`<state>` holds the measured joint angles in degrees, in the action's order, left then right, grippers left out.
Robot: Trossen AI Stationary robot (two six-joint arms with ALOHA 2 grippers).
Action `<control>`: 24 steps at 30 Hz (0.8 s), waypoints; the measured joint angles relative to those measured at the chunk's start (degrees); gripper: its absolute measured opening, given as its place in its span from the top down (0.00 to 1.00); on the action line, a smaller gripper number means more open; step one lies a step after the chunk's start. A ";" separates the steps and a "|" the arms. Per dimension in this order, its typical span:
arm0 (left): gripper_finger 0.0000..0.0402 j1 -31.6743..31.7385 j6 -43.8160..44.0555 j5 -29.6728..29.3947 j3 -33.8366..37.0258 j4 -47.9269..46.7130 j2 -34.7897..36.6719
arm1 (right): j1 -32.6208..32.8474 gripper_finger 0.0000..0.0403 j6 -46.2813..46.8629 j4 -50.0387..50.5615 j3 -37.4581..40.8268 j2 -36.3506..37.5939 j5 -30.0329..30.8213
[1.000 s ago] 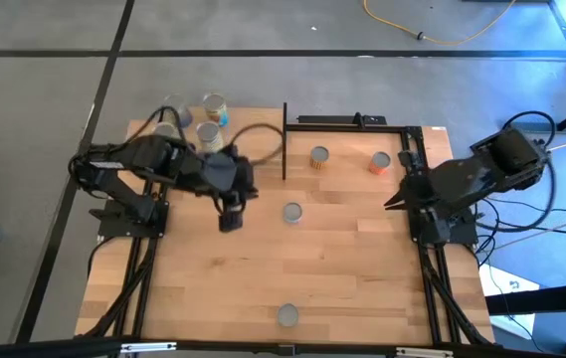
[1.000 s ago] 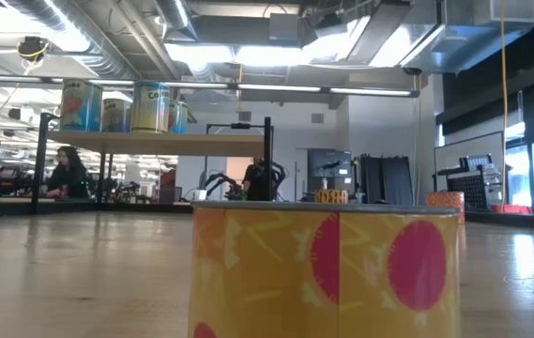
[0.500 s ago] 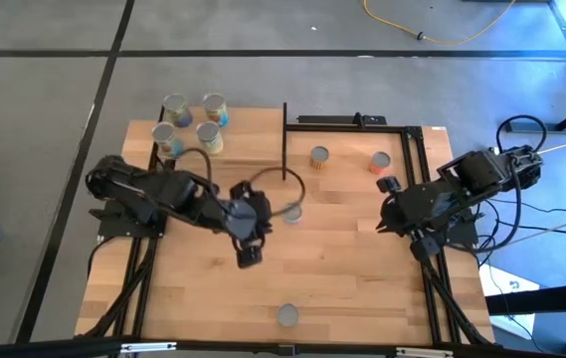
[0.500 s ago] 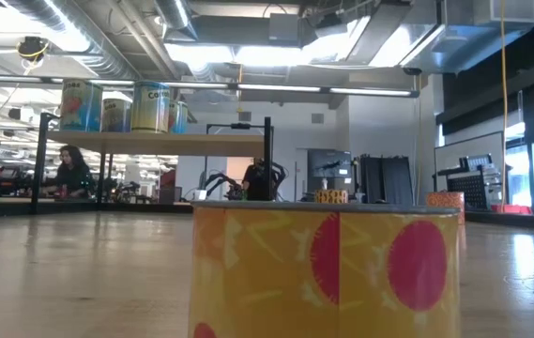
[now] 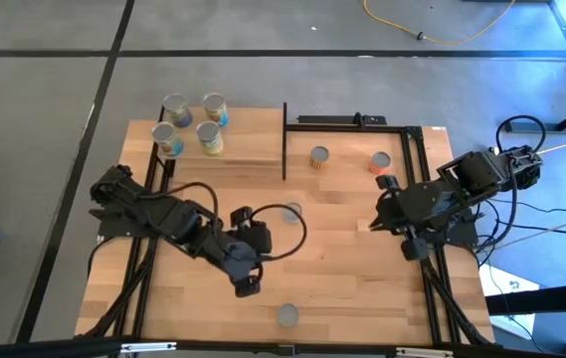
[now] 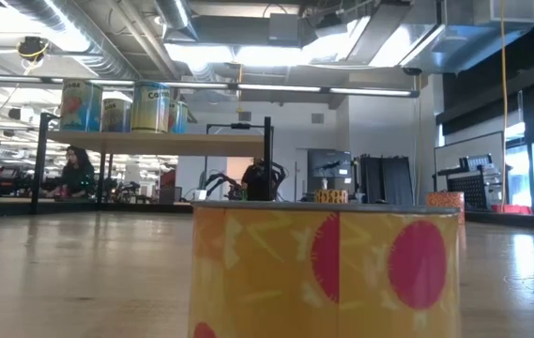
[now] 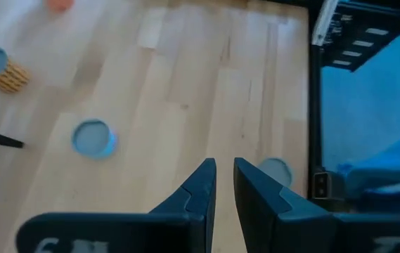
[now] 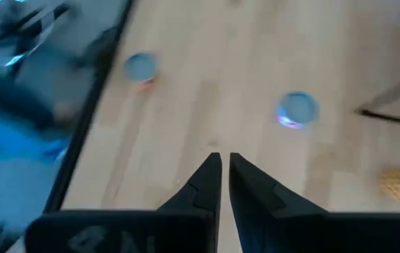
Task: Pick and place cans onto a shelf
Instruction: Put the yellow canned beans on the shelf
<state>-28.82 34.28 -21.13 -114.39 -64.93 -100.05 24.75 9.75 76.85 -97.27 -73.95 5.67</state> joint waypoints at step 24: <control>0.89 -4.37 -0.33 -3.25 0.00 -0.12 -0.11 | -0.61 0.97 12.21 1.25 0.24 -0.98 5.05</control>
<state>-33.19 33.95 -24.38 -114.39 -65.05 -100.16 24.14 21.96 78.10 -97.04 -74.94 10.72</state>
